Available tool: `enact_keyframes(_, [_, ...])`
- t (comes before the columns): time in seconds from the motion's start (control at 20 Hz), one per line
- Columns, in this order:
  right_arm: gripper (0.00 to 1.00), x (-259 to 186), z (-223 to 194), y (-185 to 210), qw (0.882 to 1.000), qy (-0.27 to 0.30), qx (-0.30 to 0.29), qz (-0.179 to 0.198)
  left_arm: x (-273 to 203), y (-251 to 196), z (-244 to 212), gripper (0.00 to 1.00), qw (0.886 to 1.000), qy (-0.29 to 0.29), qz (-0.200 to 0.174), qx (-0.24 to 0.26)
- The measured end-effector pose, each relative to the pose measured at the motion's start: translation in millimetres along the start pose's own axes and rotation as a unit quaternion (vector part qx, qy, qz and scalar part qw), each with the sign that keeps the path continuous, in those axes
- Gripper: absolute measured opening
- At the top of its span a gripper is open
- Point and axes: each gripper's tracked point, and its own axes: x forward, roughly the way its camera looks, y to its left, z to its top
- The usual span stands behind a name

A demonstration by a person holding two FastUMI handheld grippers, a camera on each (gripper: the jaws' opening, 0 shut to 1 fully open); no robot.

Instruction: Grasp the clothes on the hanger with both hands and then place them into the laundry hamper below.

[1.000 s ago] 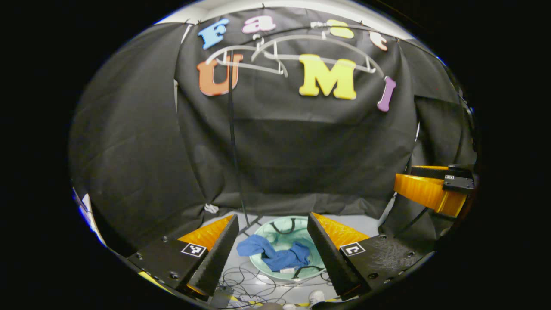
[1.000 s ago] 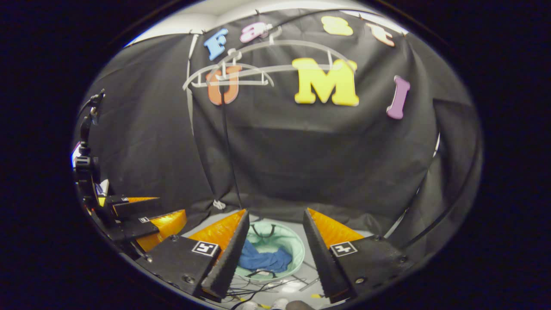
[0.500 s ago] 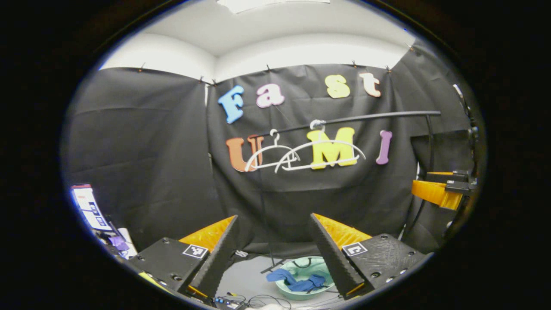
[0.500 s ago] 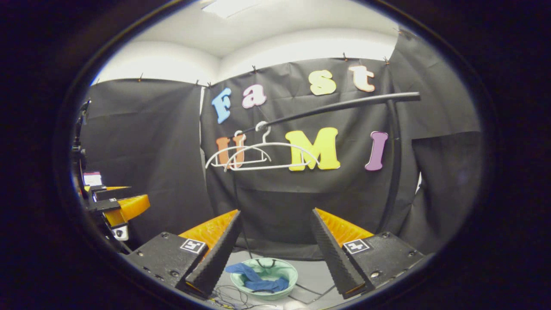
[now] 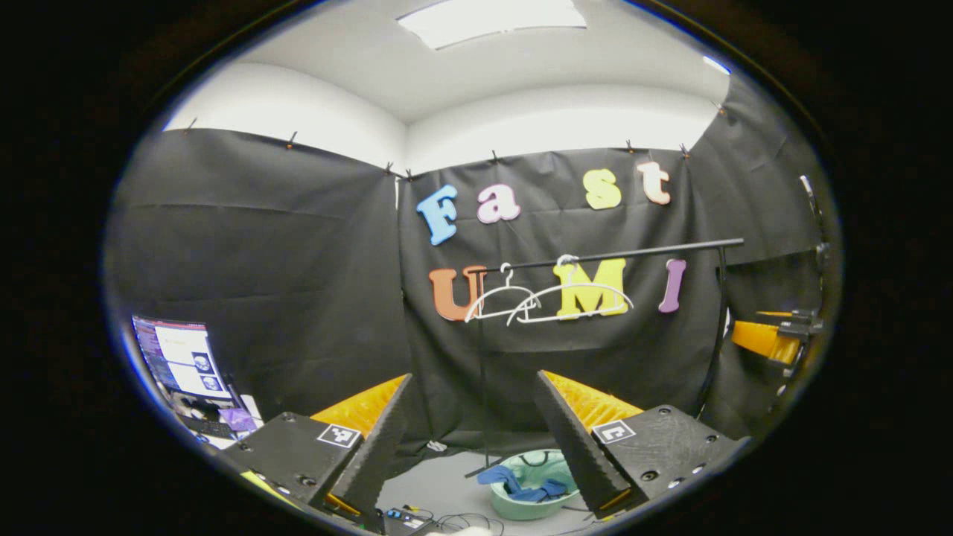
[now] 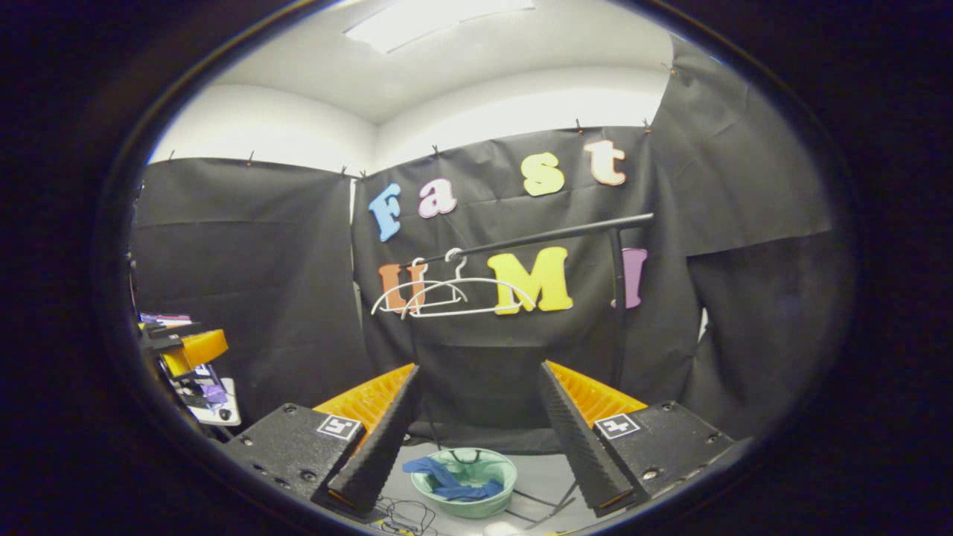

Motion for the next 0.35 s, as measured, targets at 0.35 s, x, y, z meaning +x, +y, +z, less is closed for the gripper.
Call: enact_keyframes(0.35, [0.99, -13.1, 11.7, 46.8, 1.0, 0.001, -0.004, -0.01, -13.1, 37.9, 5.4, 0.99, 1.0, -0.004, -0.018, -0.025])
